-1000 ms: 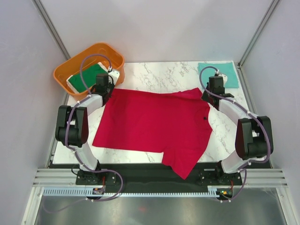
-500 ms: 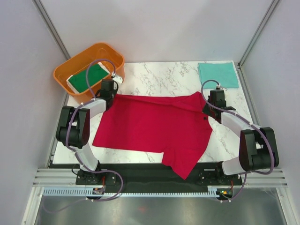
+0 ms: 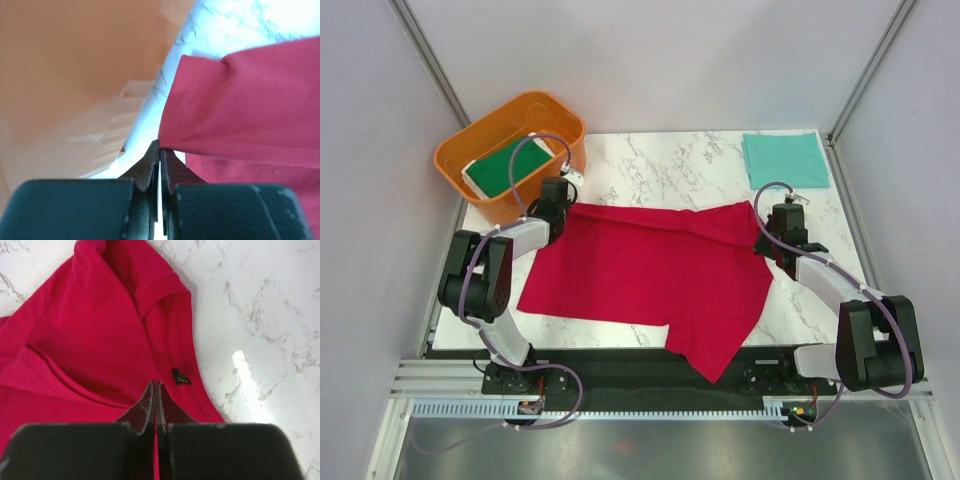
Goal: Fold and stack the t-shirts
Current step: Fold the tshirt
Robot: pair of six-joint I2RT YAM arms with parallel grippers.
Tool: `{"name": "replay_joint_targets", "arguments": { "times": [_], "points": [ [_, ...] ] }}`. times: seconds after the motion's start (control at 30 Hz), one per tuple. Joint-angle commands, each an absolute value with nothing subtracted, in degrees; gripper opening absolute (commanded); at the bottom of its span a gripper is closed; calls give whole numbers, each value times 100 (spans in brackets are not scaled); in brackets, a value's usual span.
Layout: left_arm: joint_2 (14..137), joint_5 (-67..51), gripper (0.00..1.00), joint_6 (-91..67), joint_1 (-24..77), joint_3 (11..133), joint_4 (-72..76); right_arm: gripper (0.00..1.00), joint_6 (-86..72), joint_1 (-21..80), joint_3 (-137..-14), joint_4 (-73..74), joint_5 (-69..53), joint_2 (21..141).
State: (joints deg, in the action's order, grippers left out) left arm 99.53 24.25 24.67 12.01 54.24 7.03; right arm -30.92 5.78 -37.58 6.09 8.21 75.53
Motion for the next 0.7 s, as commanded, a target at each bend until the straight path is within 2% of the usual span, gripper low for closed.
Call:
{"name": "replay_joint_targets", "arguments": {
  "times": [0.0, 0.33, 0.43, 0.5, 0.63, 0.67],
  "points": [
    [9703, 2707, 2, 2276, 1248, 5291, 967, 0, -3225, 571, -3534, 361, 607, 7357],
    [9782, 3093, 5, 2232, 1345, 5168, 958, 0, -3340, 580, -3200, 299, 642, 7216],
    [9879, 3286, 15, 2224, 1362, 5185, 958, 0, -3357, 580, -3112, 237, 519, 7251],
    [9853, 3479, 27, 2128, 1388, 5186, 923, 0, -3340, 571, -3024, 158, 423, 7155],
    [9774, 3787, 34, 1943, 1415, 5282, 756, 0, -3314, 571, -2988, 211, 387, 7067],
    [9756, 3884, 35, 1908, 1415, 5361, 547, 3, -3305, 571, -2988, 220, 343, 7066]
  ]
}}
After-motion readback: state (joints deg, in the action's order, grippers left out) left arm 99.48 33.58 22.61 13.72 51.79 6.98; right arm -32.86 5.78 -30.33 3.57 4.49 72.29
